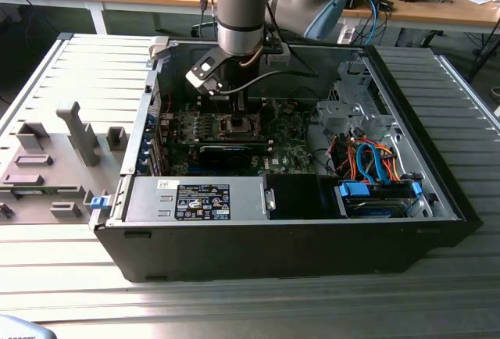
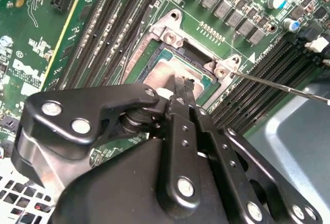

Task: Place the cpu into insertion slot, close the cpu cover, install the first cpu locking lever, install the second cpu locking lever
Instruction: 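Place the cpu into insertion slot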

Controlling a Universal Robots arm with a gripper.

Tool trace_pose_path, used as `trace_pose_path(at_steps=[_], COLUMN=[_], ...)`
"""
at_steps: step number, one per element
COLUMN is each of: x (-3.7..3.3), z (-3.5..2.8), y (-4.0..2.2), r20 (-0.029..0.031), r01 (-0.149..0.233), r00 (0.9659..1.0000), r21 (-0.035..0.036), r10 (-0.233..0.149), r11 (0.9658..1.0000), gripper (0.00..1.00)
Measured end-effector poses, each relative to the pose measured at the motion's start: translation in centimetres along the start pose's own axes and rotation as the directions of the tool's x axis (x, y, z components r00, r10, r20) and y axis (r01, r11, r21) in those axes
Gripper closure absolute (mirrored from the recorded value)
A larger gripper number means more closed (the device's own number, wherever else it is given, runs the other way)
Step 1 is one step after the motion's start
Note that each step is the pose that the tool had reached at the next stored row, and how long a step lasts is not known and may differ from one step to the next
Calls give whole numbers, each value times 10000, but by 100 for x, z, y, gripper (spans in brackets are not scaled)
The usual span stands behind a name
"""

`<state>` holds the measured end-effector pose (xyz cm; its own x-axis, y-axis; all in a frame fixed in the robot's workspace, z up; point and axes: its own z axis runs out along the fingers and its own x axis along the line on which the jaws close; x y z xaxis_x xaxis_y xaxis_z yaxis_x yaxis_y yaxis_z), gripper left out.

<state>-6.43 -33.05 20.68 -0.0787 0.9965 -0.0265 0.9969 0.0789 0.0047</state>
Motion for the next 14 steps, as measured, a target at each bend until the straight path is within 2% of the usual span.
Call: trace_pose_path(at_steps=[4, 6, 9, 11, 12, 14], x=[-3, -2, -3, 0, -5, -8], z=[44, 60, 51, 14, -45, -105], y=[15, 17, 29, 49, 57, 68], r20=[15, 5, 4, -22, -10, -7], r01=[10, 8, 10, 14, 13, 13], r00=[10000, 10000, 10000, 10000, 10000, 10000], r21=[144, 162, 167, 137, 156, 171], r10=[-10, -8, -10, -13, -13, -13], r11=[9999, 9999, 9999, 9999, 9999, 9999], gripper=[89, 89, 89, 89, 89, 89])
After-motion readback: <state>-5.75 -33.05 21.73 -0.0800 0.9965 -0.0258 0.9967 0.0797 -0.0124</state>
